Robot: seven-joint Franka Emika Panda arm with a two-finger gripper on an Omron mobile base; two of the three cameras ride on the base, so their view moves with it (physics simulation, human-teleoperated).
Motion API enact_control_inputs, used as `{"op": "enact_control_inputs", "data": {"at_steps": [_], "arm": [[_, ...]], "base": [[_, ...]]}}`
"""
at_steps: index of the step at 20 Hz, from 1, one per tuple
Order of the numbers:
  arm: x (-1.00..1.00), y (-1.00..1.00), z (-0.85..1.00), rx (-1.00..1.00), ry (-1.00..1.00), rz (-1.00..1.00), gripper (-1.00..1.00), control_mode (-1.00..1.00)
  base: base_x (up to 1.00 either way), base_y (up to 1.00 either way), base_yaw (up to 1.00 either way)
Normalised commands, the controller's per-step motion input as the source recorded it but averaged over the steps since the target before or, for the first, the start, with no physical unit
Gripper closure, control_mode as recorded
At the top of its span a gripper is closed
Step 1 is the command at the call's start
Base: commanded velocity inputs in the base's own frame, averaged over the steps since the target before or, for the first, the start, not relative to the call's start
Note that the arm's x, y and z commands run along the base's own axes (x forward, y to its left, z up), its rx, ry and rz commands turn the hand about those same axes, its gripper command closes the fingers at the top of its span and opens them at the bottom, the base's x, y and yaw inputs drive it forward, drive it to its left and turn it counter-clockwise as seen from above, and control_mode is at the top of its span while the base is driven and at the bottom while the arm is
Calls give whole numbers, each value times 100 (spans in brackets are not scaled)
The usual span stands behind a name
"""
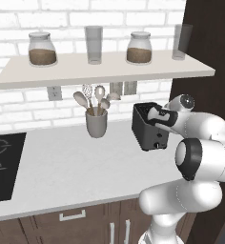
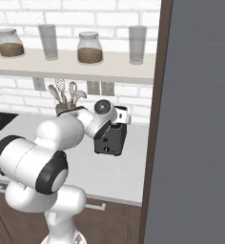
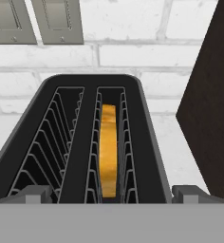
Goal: Start the toaster. Once the lever pops up, take the bread to the plate on the dining counter.
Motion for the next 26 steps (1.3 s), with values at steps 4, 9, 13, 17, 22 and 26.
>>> {"op": "enact_control_inputs", "data": {"at_steps": [4, 9, 13, 17, 22, 26], "arm": [[0, 0, 0, 0, 0, 0, -100, -100], [0, 0, 0, 0, 0, 0, -100, -100], [0, 0, 0, 0, 0, 0, -100, -100], [0, 0, 0, 0, 0, 0, -100, -100], [0, 0, 0, 0, 0, 0, -100, -100], [0, 0, 0, 0, 0, 0, -100, -100]], "base": [[0, 0, 0], [0, 0, 0], [0, 0, 0], [0, 0, 0], [0, 0, 0], [0, 0, 0]]}}
